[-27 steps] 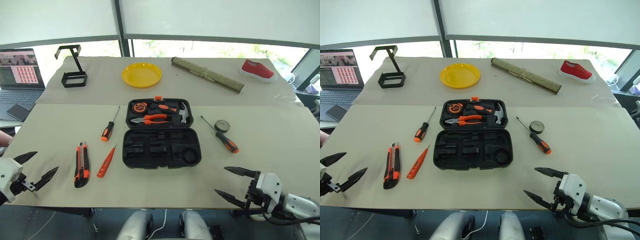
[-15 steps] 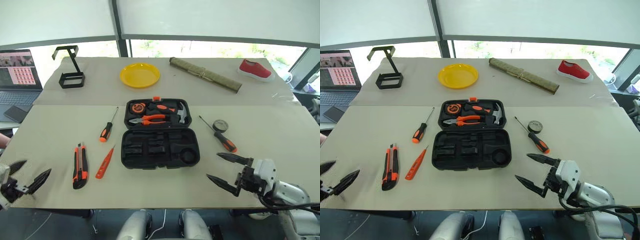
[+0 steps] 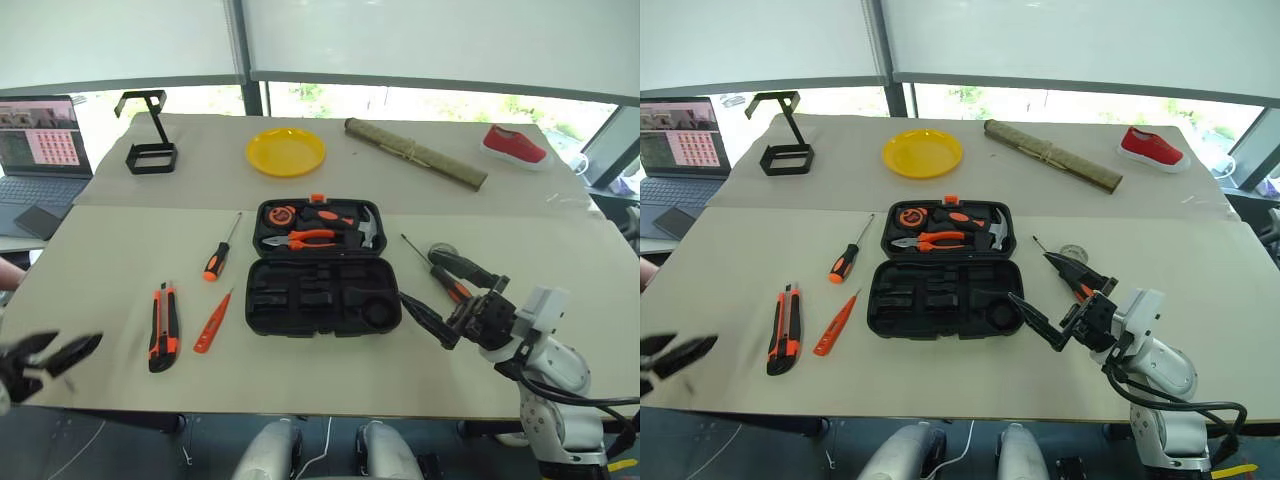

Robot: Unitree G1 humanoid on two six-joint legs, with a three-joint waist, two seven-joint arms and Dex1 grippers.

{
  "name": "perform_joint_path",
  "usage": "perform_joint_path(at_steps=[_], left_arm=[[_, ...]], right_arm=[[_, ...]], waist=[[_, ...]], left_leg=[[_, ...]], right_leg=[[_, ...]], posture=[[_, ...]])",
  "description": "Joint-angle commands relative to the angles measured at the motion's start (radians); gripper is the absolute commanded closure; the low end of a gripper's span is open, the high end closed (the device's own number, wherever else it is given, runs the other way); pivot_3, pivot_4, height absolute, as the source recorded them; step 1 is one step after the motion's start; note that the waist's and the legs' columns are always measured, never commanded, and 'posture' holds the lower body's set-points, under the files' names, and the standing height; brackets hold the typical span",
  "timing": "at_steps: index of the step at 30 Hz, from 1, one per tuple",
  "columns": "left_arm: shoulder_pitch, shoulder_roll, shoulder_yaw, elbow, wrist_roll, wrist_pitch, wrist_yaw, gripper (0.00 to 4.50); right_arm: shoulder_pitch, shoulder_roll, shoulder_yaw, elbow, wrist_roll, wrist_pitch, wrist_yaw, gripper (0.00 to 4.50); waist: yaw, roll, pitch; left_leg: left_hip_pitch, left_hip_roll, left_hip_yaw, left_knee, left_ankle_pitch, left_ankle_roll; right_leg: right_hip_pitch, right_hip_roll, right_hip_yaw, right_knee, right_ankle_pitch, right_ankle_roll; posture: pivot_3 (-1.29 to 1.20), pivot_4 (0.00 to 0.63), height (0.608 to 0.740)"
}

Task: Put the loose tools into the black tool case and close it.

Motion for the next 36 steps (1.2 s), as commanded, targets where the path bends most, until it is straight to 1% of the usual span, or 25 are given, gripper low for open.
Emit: perform_joint_path(at_steps=[1, 2, 5, 6, 8, 10, 12, 18, 20, 21, 24, 25, 27, 28, 29, 31, 34, 36], left_arm=[[-0.231, 0.040, -0.202, 0.024, 0.017, 0.109, 0.114, 0.03], [-0.309, 0.037, -0.262, 0.046, 0.028, 0.131, 0.142, 0.03], [-0.532, -0.005, -0.438, 0.121, 0.084, 0.168, 0.198, 0.03], [-0.601, -0.029, -0.489, 0.157, 0.110, 0.168, 0.213, 0.03], [-0.712, -0.075, -0.588, 0.231, 0.166, 0.139, 0.213, 0.03], [-0.785, -0.114, -0.650, 0.305, 0.219, 0.104, 0.210, 0.03], [-0.826, -0.144, -0.697, 0.365, 0.265, 0.063, 0.195, 0.03], [-0.920, -0.229, -0.765, 0.537, 0.364, -0.031, 0.164, 0.03], [-0.944, -0.248, -0.777, 0.580, 0.390, -0.060, 0.149, 0.57], [-0.952, -0.257, -0.778, 0.595, 0.395, -0.069, 0.142, 0.70], [-0.957, -0.261, -0.785, 0.613, 0.418, -0.093, 0.106, 1.89], [-0.955, -0.256, -0.779, 0.616, 0.420, -0.096, 0.093, 2.22], [-0.952, -0.237, -0.759, 0.626, 0.422, -0.123, 0.051, 2.96], [-0.954, -0.222, -0.749, 0.634, 0.417, -0.125, 0.020, 3.44], [-0.960, -0.206, -0.740, 0.640, 0.407, -0.106, -0.008, 3.68], [-0.972, -0.163, -0.731, 0.643, 0.399, -0.137, -0.095, 3.71], [-0.999, -0.124, -0.726, 0.654, 0.419, -0.223, -0.169, 3.71], [-0.997, -0.092, -0.741, 0.615, 0.435, -0.369, -0.290, 3.71]], right_arm=[[0.001, 0.008, 0.013, -0.033, -0.011, -0.016, -0.014, 0.04], [-0.002, 0.011, 0.020, -0.033, -0.017, -0.016, -0.019, 0.04], [-0.019, 0.019, 0.037, -0.028, -0.034, -0.017, -0.034, 0.04], [-0.024, 0.021, 0.043, -0.028, -0.039, -0.016, -0.039, 0.04], [-0.029, 0.021, 0.048, -0.026, -0.046, -0.016, -0.045, 0.04], [-0.027, 0.022, 0.044, -0.027, -0.055, -0.015, -0.059, 0.04], [-0.013, 0.029, 0.042, -0.034, -0.063, -0.017, -0.076, 0.04], [0.005, 0.035, 0.050, -0.039, -0.080, -0.030, -0.088, 0.04], [0.005, 0.036, 0.051, -0.041, -0.080, -0.030, -0.088, 0.00], [0.006, 0.035, 0.052, -0.042, -0.080, -0.031, -0.086, 0.00], [0.015, 0.028, 0.049, -0.050, -0.071, -0.029, -0.082, 0.00], [0.020, 0.026, 0.047, -0.054, -0.069, -0.027, -0.082, 0.00], [0.030, 0.023, 0.045, -0.061, -0.067, -0.023, -0.080, 0.00], [0.032, 0.021, 0.045, -0.064, -0.066, -0.021, -0.080, 0.00], [0.032, 0.018, 0.043, -0.066, -0.063, -0.018, -0.079, 0.00], [0.025, 0.010, 0.037, -0.071, -0.052, -0.009, -0.078, 0.00], [0.024, -0.005, 0.026, -0.079, -0.035, 0.002, -0.077, 0.00], [0.038, -0.020, 0.019, -0.093, -0.026, 0.013, -0.080, 0.00]], waist=[[-0.011, 0.004, 0.001], [-0.015, 0.006, 0.001], [-0.030, 0.005, 0.001], [-0.038, 0.004, 0.002], [-0.036, 0.004, 0.002], [-0.038, 0.004, 0.002], [-0.039, 0.004, 0.002], [-0.034, 0.004, 0.002], [-0.032, 0.004, 0.002], [-0.032, 0.004, 0.002], [-0.031, 0.004, 0.002], [-0.031, 0.004, 0.002], [-0.032, 0.004, 0.002], [-0.032, 0.004, 0.002], [-0.032, 0.003, 0.002], [-0.037, 0.003, 0.002], [-0.037, 0.003, 0.002], [-0.035, 0.003, 0.002]], left_leg=[[0.001, 0.000, 0.002, 0.000, 0.000, 0.000], [0.001, 0.000, 0.003, 0.000, 0.000, 0.000], [0.001, 0.000, 0.004, -0.001, 0.002, 0.003], [0.001, 0.000, 0.004, -0.001, 0.002, 0.004], [0.002, 0.000, 0.004, -0.001, 0.002, 0.002], [0.002, 0.000, 0.004, -0.001, 0.002, 0.001], [0.002, 0.000, 0.004, -0.001, 0.002, 0.002], [0.001, 0.000, 0.004, 0.000, 0.002, 0.002], [0.001, 0.000, 0.004, 0.000, 0.002, 0.002], [0.001, 0.000, 0.004, 0.000, 0.002, 0.002], [0.001, 0.000, 0.004, 0.000, 0.002, 0.002], [0.001, 0.000, 0.004, 0.000, 0.002, 0.002], [0.001, 0.000, 0.004, 0.000, 0.002, 0.002], [0.001, 0.000, 0.004, 0.000, 0.002, 0.002], [0.001, 0.000, 0.004, 0.000, 0.002, 0.002], [0.001, 0.000, 0.004, 0.000, 0.002, 0.002], [0.000, 0.000, 0.004, 0.000, 0.002, 0.002], [0.000, 0.000, 0.004, 0.000, 0.002, 0.002]], right_leg=[[0.000, 0.000, 0.002, 0.000, 0.000, 0.000], [0.000, 0.000, 0.003, 0.001, 0.000, 0.000], [-0.001, 0.004, 0.006, 0.004, 0.002, -0.002], [-0.003, 0.004, 0.007, 0.008, 0.002, -0.002], [-0.004, 0.005, 0.008, 0.012, 0.001, -0.003], [-0.005, 0.006, 0.008, 0.011, 0.001, -0.003], [-0.005, 0.006, 0.009, 0.011, 0.001, -0.003], [-0.005, 0.006, 0.009, 0.010, 0.001, -0.003], [-0.005, 0.005, 0.009, 0.010, 0.001, -0.003], [-0.005, 0.005, 0.009, 0.010, 0.001, -0.003], [-0.005, 0.005, 0.009, 0.011, 0.001, -0.003], [-0.005, 0.005, 0.009, 0.011, 0.001, -0.003], [-0.005, 0.005, 0.009, 0.011, 0.001, -0.003], [-0.005, 0.005, 0.009, 0.011, 0.001, -0.003], [-0.005, 0.005, 0.009, 0.011, 0.001, -0.003], [-0.006, 0.005, 0.009, 0.011, 0.001, -0.003], [-0.006, 0.006, 0.009, 0.011, 0.001, -0.003], [-0.005, 0.006, 0.009, 0.010, 0.001, -0.003]], posture=[[0.00, 0.150, 0.740], [0.00, 0.150, 0.740], [0.00, 0.150, 0.740], [0.00, 0.150, 0.740], [0.00, 0.150, 0.740], [0.00, 0.150, 0.740], [0.00, 0.150, 0.740], [0.00, 0.150, 0.740], [0.00, 0.150, 0.740], [0.00, 0.150, 0.740], [0.00, 0.150, 0.740], [0.00, 0.150, 0.740], [0.00, 0.150, 0.740], [0.00, 0.150, 0.740], [0.00, 0.150, 0.740], [0.00, 0.150, 0.740], [0.00, 0.150, 0.740], [0.00, 0.150, 0.740]])
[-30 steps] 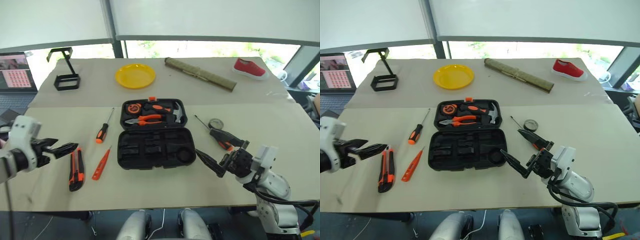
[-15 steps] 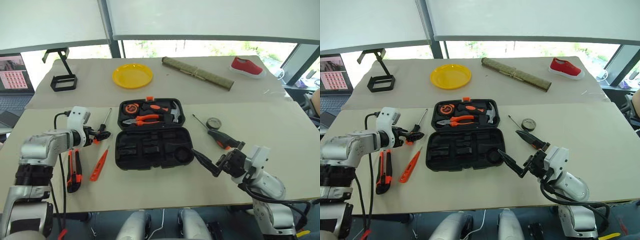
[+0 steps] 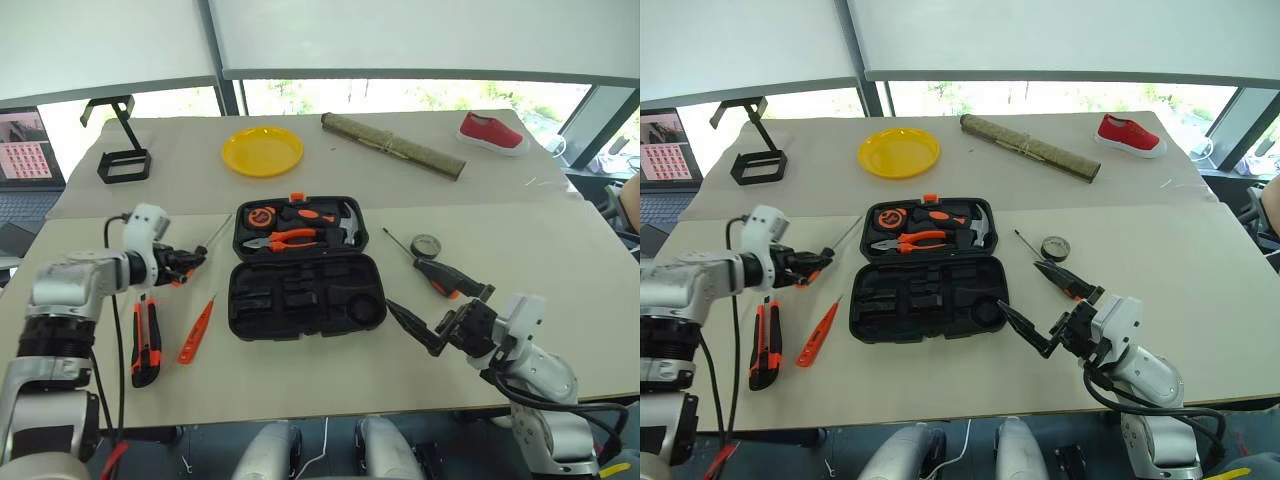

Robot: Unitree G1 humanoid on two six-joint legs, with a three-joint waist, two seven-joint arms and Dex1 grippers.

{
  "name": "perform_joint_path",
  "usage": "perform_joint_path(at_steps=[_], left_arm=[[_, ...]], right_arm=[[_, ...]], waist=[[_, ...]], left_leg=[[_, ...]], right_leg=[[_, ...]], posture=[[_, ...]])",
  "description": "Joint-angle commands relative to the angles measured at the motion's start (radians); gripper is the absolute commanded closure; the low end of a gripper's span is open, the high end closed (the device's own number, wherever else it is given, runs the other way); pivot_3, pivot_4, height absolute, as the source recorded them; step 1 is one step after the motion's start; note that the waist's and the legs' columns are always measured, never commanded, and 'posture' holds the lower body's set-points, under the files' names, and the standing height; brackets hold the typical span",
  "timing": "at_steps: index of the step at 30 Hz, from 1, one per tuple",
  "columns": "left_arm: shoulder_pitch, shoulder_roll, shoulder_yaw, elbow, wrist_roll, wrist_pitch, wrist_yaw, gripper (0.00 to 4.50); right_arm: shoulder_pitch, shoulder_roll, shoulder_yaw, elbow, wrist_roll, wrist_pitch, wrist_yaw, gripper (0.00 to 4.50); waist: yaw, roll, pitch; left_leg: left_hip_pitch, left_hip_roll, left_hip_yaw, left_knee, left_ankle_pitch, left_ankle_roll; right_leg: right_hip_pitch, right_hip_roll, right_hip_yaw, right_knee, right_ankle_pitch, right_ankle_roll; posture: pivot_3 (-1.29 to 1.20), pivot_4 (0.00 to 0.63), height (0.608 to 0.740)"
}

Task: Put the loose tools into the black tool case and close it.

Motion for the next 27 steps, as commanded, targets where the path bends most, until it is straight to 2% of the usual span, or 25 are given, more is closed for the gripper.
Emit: perform_joint_path(at_steps=[1, 2, 4, 7, 11, 14, 19, 27], left_arm=[[-0.008, 0.062, 0.015, -0.099, 0.001, -0.279, -0.247, 3.71], [0.002, 0.070, 0.010, -0.145, -0.019, -0.344, -0.339, 3.71], [-0.017, 0.062, -0.026, -0.196, -0.026, -0.372, -0.413, 3.71], [-0.069, 0.025, -0.159, -0.248, 0.065, -0.445, -0.487, 3.71], [-0.122, -0.035, -0.306, -0.238, 0.220, -0.557, -0.498, 3.71], [-0.178, -0.090, -0.387, -0.140, 0.345, -0.645, -0.463, 3.71], [-0.232, -0.137, -0.454, -0.046, 0.444, -0.680, -0.470, 3.71], [-0.277, -0.184, -0.453, 0.031, 0.510, -0.647, -0.457, 3.71]], right_arm=[[0.013, -0.021, -0.035, -0.067, 0.034, 0.011, -0.006, 0.00], [0.017, -0.022, -0.039, -0.072, 0.032, 0.013, -0.016, 0.00], [0.017, -0.033, -0.040, -0.074, 0.031, 0.015, -0.014, 0.00], [0.002, -0.049, -0.051, -0.062, 0.038, 0.021, -0.009, 0.00], [0.008, -0.039, -0.047, -0.080, 0.036, 0.031, -0.032, 0.00], [0.061, -0.033, -0.024, -0.114, 0.031, 0.031, -0.027, 0.00], [0.073, -0.023, -0.029, -0.116, 0.019, 0.025, -0.046, 0.00], [0.085, -0.012, -0.006, -0.136, 0.003, 0.023, -0.068, 0.00]], waist=[[0.002, 0.000, 0.000], [0.003, 0.000, 0.000], [0.009, 0.000, 0.000], [0.019, 0.000, 0.000], [0.020, 0.000, 0.000], [0.017, -0.001, 0.000], [0.008, -0.001, 0.001], [0.005, -0.001, 0.001]], left_leg=[[0.000, 0.000, 0.000, 0.000, 0.000, 0.000], [0.000, 0.000, 0.000, 0.000, 0.000, 0.000], [-0.002, 0.000, 0.000, 0.000, 0.000, 0.001], [-0.002, -0.001, 0.000, 0.001, -0.001, 0.001], [-0.001, -0.001, 0.001, 0.001, 0.000, 0.002], [-0.003, 0.000, 0.002, 0.001, 0.000, 0.002], [-0.003, 0.000, 0.003, 0.002, -0.001, 0.003], [-0.003, 0.000, 0.004, 0.004, -0.001, 0.004]], right_leg=[[0.000, -0.001, 0.000, 0.000, 0.000, 0.000], [0.000, -0.001, 0.000, -0.001, 0.000, 0.000], [0.000, -0.002, 0.000, -0.002, 0.000, 0.000], [0.001, -0.002, 0.000, -0.002, 0.000, 0.000], [0.001, -0.001, 0.000, -0.002, 0.000, 0.000], [0.000, 0.000, 0.001, -0.001, 0.000, 0.000], [0.000, 0.001, 0.001, -0.001, 0.000, 0.001], [0.000, 0.001, 0.001, -0.001, -0.001, 0.001]], posture=[[0.00, 0.150, 0.740], [0.00, 0.150, 0.740], [0.00, 0.150, 0.740], [0.00, 0.150, 0.740], [0.00, 0.150, 0.740], [0.00, 0.150, 0.740], [0.00, 0.150, 0.740], [0.00, 0.150, 0.740]])
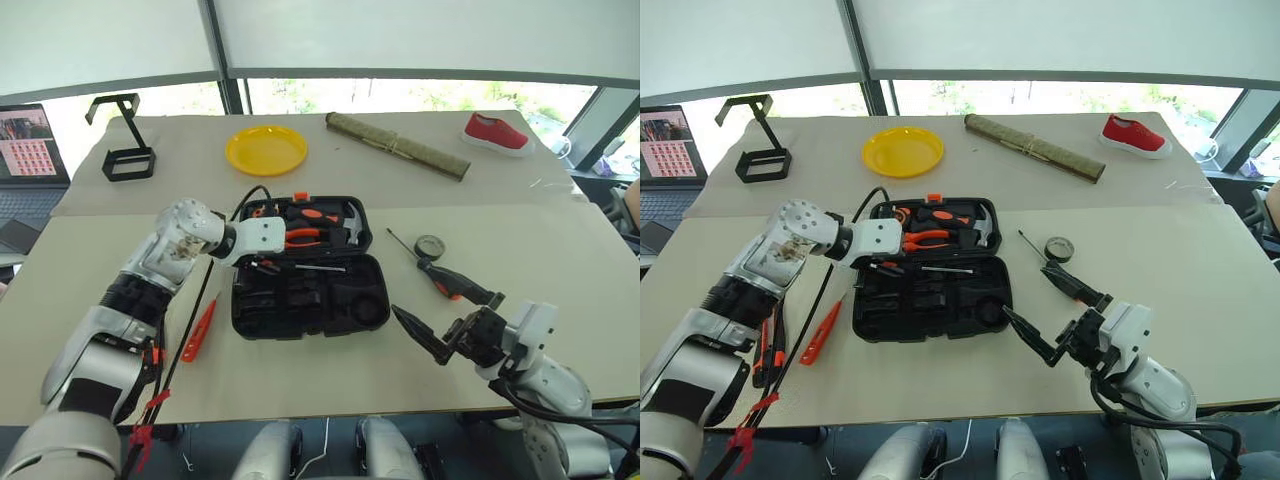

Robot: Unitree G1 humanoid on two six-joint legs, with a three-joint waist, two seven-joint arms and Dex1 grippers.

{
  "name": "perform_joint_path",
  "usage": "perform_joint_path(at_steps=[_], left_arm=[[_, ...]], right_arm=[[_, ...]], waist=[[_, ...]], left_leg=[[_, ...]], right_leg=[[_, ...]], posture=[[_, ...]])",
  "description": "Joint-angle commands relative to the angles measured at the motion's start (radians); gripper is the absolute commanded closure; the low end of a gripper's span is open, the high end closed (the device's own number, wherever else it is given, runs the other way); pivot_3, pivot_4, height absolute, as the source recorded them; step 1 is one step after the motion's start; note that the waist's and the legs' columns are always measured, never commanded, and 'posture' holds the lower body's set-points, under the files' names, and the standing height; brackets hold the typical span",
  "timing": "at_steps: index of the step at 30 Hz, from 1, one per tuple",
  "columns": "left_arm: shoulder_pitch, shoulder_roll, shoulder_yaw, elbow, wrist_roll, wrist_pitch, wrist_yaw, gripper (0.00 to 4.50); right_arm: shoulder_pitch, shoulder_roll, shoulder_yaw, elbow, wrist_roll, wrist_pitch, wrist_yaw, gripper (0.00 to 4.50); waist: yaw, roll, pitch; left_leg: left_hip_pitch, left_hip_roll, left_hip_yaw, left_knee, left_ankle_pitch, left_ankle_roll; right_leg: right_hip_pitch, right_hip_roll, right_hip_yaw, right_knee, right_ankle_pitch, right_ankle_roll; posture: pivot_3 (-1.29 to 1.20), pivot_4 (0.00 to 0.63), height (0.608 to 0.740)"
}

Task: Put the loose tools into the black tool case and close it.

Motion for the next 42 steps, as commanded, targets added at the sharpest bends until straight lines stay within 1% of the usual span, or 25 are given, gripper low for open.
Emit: perform_joint_path(at_steps=[1, 5, 10, 12, 13, 15, 16, 18, 19, 20, 21, 22, 23, 28, 30, 31, 32, 35, 36, 37, 40, 41, 42], left_arm=[[-0.023, -0.004, 0.018, 0.000, 0.021, 0.028, 0.012, 3.71], [0.006, -0.015, 0.021, -0.030, 0.030, 0.071, 0.029, 3.71], [0.053, -0.004, 0.021, -0.092, 0.032, 0.132, 0.022, 3.71], [0.073, -0.001, 0.026, -0.101, 0.046, 0.145, 0.048, 3.71], [0.077, -0.012, 0.039, -0.092, 0.052, 0.148, 0.090, 3.71], [0.082, -0.036, 0.067, -0.081, 0.038, 0.119, 0.139, 2.71], [0.087, -0.049, 0.084, -0.086, 0.012, 0.113, 0.138, 2.57], [0.099, -0.066, 0.111, -0.101, -0.032, 0.093, 0.123, 1.98], [0.103, -0.071, 0.123, -0.103, -0.045, 0.071, 0.123, 1.54], [0.106, -0.074, 0.134, -0.102, -0.052, 0.038, 0.126, 1.32], [0.107, -0.074, 0.145, -0.096, -0.058, 0.015, 0.131, 0.91], [0.107, -0.073, 0.154, -0.092, -0.064, -0.001, 0.132, 0.68], [0.107, -0.072, 0.165, -0.089, -0.073, -0.017, 0.132, 0.25], [0.099, -0.115, 0.267, -0.074, -0.188, -0.030, 0.150, 0.25], [0.103, -0.144, 0.321, -0.035, -0.235, -0.040, 0.175, 0.78], [0.112, -0.155, 0.343, -0.013, -0.266, -0.035, 0.164, 0.97], [0.120, -0.163, 0.356, 0.010, -0.282, -0.047, 0.157, 1.42], [0.148, -0.169, 0.355, 0.061, -0.280, -0.087, 0.141, 2.47], [0.157, -0.175, 0.357, 0.070, -0.286, -0.077, 0.142, 2.88], [0.164, -0.182, 0.362, 0.076, -0.295, -0.063, 0.145, 3.11], [0.194, -0.196, 0.357, 0.093, -0.284, -0.061, 0.165, 4.26], [0.204, -0.195, 0.348, 0.097, -0.269, -0.069, 0.173, 4.38], [0.211, -0.194, 0.343, 0.097, -0.265, -0.049, 0.180, 4.38]], right_arm=[[-0.001, 0.004, -0.011, -0.045, 0.001, -0.011, -0.015, 0.00], [-0.004, 0.004, -0.013, -0.045, 0.000, -0.011, -0.022, 0.00], [-0.012, 0.001, -0.013, -0.041, 0.002, -0.010, -0.025, 0.00], [-0.015, 0.000, -0.019, -0.037, 0.005, -0.012, -0.025, 0.00], [-0.015, -0.001, -0.021, -0.036, 0.006, -0.013, -0.025, 0.00], [-0.013, -0.001, -0.023, -0.035, 0.008, -0.013, -0.023, 0.00], [-0.012, -0.001, -0.022, -0.035, 0.008, -0.014, -0.022, 0.00], [-0.009, -0.001, -0.022, -0.034, 0.009, -0.014, -0.021, 0.00], [-0.009, -0.001, -0.022, -0.033, 0.011, -0.014, -0.020, 0.00], [-0.008, -0.002, -0.023, -0.033, 0.012, -0.014, -0.018, 0.00], [-0.007, -0.002, -0.023, -0.032, 0.013, -0.013, -0.017, 0.00], [-0.007, -0.003, -0.024, -0.032, 0.014, -0.013, -0.016, 0.00], [-0.006, -0.003, -0.024, -0.031, 0.015, -0.012, -0.015, 0.00], [0.003, -0.004, -0.020, -0.044, 0.016, -0.002, -0.017, 0.00], [0.004, -0.004, -0.021, -0.049, 0.016, 0.003, -0.023, 0.00], [0.003, -0.004, -0.021, -0.051, 0.015, 0.005, -0.026, 0.00], [0.002, -0.004, -0.021, -0.052, 0.015, 0.007, -0.028, 0.00], [0.001, -0.006, -0.023, -0.055, 0.014, 0.011, -0.032, 0.00], [-0.001, -0.006, -0.024, -0.056, 0.013, 0.013, -0.035, 0.00], [-0.002, -0.007, -0.025, -0.056, 0.013, 0.014, -0.038, 0.00], [-0.005, -0.008, -0.028, -0.056, 0.009, 0.014, -0.044, 0.00], [-0.005, -0.008, -0.029, -0.056, 0.009, 0.013, -0.046, 0.00], [-0.006, -0.008, -0.029, -0.055, 0.008, 0.013, -0.047, 0.00]], waist=[[-0.001, 0.000, 0.000], [-0.003, 0.000, 0.000], [-0.004, 0.000, 0.000], [-0.004, 0.000, 0.000], [-0.005, 0.000, 0.000], [-0.003, 0.000, 0.000], [0.001, 0.001, 0.000], [0.007, 0.001, 0.000], [0.010, 0.001, 0.000], [0.014, 0.001, 0.000], [0.015, 0.001, 0.000], [0.016, 0.001, 0.000], [0.016, 0.001, 0.000], [0.015, 0.001, 0.000], [0.015, 0.001, 0.000], [0.015, 0.001, 0.000], [0.015, 0.001, 0.000], [0.010, 0.001, 0.000], [0.010, 0.001, 0.000], [0.010, 0.001, 0.000], [0.012, 0.000, 0.000], [0.012, 0.000, 0.000], [0.012, 0.001, 0.000]], left_leg=[[0.000, 0.000, 0.000, 0.000, 0.000, 0.000], [0.000, 0.000, 0.000, 0.001, 0.000, 0.000], [0.001, 0.000, 0.000, 0.002, 0.000, 0.000], [0.001, 0.000, 0.000, 0.002, 0.000, 0.000], [0.001, 0.000, 0.000, 0.002, 0.000, 0.000], [0.001, 0.000, 0.000, 0.002, 0.000, 0.000], [0.002, 0.000, 0.000, 0.002, 0.000, 0.000], [0.002, 0.000, 0.000, 0.004, 0.000, 0.000], [0.002, 0.000, 0.000, 0.004, 0.000, 0.000], [0.002, 0.000, 0.000, 0.005, 0.000, 0.000], [0.001, 0.000, 0.000, 0.006, 0.000, 0.000], [0.001, 0.000, 0.000, 0.006, 0.000, 0.000], [0.001, 0.000, 0.000, 0.006, 0.000, 0.000], [0.000, 0.000, 0.000, 0.006, 0.000, 0.001], [0.000, 0.000, 0.000, 0.006, 0.000, 0.001], [0.000, 0.000, 0.000, 0.007, 0.000, 0.001], [0.000, 0.000, 0.000, 0.007, 0.000, 0.001], [0.000, 0.000, 0.000, 0.007, 0.000, 0.001], [0.000, 0.000, 0.000, 0.006, 0.000, 0.001], [0.000, 0.000, 0.000, 0.006, 0.000, 0.001], [0.000, 0.000, 0.000, 0.007, 0.000, 0.001], [0.000, 0.000, 0.000, 0.007, 0.000, 0.001], [0.000, 0.000, 0.000, 0.007, -0.001, 0.001]], right_leg=[[0.000, 0.000, 0.000, 0.000, 0.000, 0.000], [0.000, 0.000, 0.000, 0.001, 0.000, 0.000], [0.001, 0.000, 0.000, 0.001, 0.000, 0.000], [0.001, 0.000, 0.000, 0.001, 0.000, 0.000], [0.001, 0.000, 0.000, 0.001, 0.000, 0.000], [0.002, 0.000, 0.000, 0.001, 0.000, 0.000], [0.002, 0.000, 0.000, 0.001, 0.000, 0.000], [0.003, -0.001, 0.000, 0.002, 0.000, 0.000], [0.003, 0.000, 0.000, 0.002, 0.000, 0.000], [0.003, -0.001, 0.000, 0.003, 0.000, 0.001], [0.002, -0.001, 0.000, 0.003, 0.000, 0.001], [0.002, -0.001, 0.000, 0.003, 0.000, 0.001], [0.002, -0.001, 0.000, 0.003, 0.000, 0.001], [0.001, -0.001, 0.000, 0.003, 0.000, 0.001], [0.001, -0.001, 0.000, 0.003, 0.000, 0.001], [0.001, -0.001, 0.000, 0.003, 0.000, 0.001], [0.001, -0.001, 0.000, 0.003, 0.000, 0.001], [0.001, -0.001, 0.000, 0.003, 0.000, 0.001], [0.001, -0.001, 0.000, 0.003, 0.000, 0.001], [0.001, -0.001, 0.000, 0.003, 0.000, 0.000], [0.001, -0.001, 0.000, 0.003, 0.000, 0.001], [0.001, -0.001, 0.000, 0.003, 0.000, 0.001], [0.001, -0.001, 0.000, 0.003, 0.000, 0.001]], posture=[[0.00, 0.150, 0.740], [0.00, 0.150, 0.740], [0.00, 0.150, 0.740], [0.00, 0.150, 0.740], [0.00, 0.150, 0.740], [0.00, 0.150, 0.740], [0.00, 0.150, 0.740], [0.00, 0.150, 0.740], [0.00, 0.150, 0.740], [0.00, 0.150, 0.740], [0.00, 0.150, 0.740], [0.00, 0.150, 0.740], [0.00, 0.150, 0.740], [0.00, 0.150, 0.740], [0.00, 0.150, 0.740], [0.00, 0.150, 0.740], [0.00, 0.150, 0.740], [0.00, 0.150, 0.740], [0.00, 0.150, 0.740], [0.00, 0.150, 0.740], [0.00, 0.150, 0.740], [0.00, 0.150, 0.740], [0.00, 0.150, 0.740]])
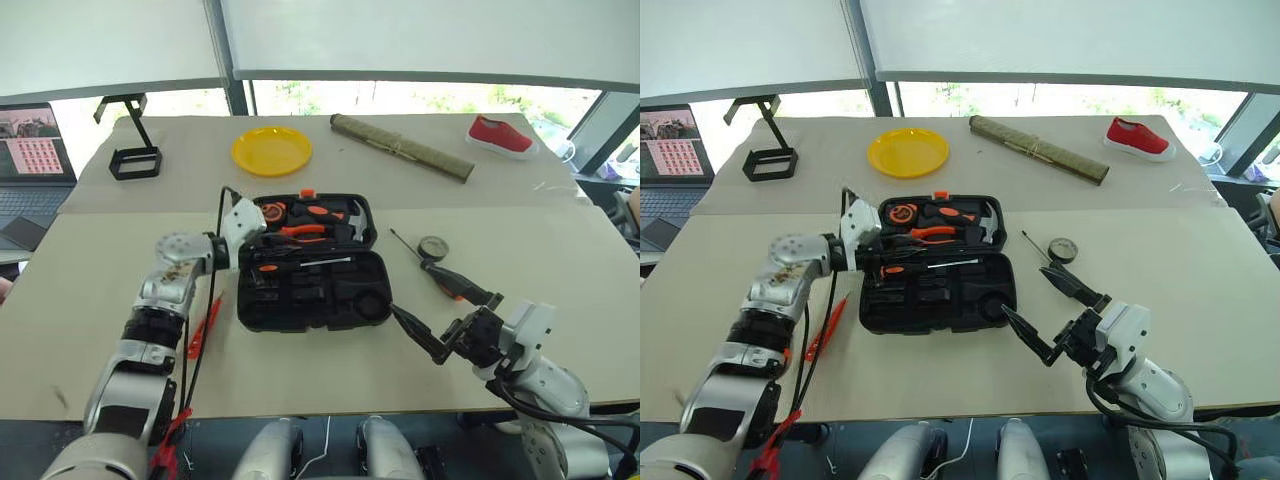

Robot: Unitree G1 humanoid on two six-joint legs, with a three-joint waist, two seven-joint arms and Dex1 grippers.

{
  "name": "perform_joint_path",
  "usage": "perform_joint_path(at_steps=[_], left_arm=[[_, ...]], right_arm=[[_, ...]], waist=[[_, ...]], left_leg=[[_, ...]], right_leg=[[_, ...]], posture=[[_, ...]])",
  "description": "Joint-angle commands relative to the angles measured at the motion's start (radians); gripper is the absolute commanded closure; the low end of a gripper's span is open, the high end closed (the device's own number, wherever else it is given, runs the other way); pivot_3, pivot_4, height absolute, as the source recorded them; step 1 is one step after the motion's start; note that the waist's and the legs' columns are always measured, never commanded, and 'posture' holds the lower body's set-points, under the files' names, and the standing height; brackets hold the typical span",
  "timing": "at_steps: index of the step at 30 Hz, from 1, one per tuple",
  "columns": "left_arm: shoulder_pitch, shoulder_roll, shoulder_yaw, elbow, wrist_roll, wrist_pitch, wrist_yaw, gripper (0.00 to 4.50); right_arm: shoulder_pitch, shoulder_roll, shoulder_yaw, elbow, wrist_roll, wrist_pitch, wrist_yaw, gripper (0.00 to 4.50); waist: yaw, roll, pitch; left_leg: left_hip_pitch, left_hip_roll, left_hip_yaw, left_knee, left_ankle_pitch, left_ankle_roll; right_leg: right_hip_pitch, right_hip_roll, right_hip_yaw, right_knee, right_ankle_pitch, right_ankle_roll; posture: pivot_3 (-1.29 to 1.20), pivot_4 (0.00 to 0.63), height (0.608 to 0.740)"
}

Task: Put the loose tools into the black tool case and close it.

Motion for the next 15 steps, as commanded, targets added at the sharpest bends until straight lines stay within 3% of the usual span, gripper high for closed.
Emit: perform_joint_path(at_steps=[1, 9, 15], left_arm=[[0.014, 0.007, -0.002, -0.012, 0.006, 0.041, 0.017, 4.38], [0.061, 0.020, -0.066, -0.019, 0.085, 0.047, 0.036, 4.38], [0.067, 0.011, -0.133, -0.014, 0.134, 0.165, 0.061, 4.38]], right_arm=[[-0.008, -0.006, -0.026, -0.042, 0.011, -0.002, -0.010, 0.00], [0.013, -0.002, -0.026, -0.034, 0.006, -0.018, -0.005, 0.00], [0.001, 0.003, -0.026, -0.003, 0.002, -0.035, 0.007, 0.00]], waist=[[0.000, 0.000, 0.000], [0.001, 0.000, 0.000], [0.001, 0.002, -0.002]], left_leg=[[0.000, 0.000, 0.000, 0.000, 0.000, 0.000], [0.001, 0.000, 0.000, 0.000, 0.000, 0.000], [0.005, 0.000, 0.000, 0.000, 0.000, 0.000]], right_leg=[[0.000, 0.000, 0.000, 0.000, 0.000, 0.000], [0.001, 0.000, 0.000, 0.000, 0.000, 0.000], [0.005, 0.000, 0.000, 0.000, 0.000, 0.000]], posture=[[0.00, 0.150, 0.740], [0.00, 0.150, 0.740], [0.00, 0.150, 0.740]])
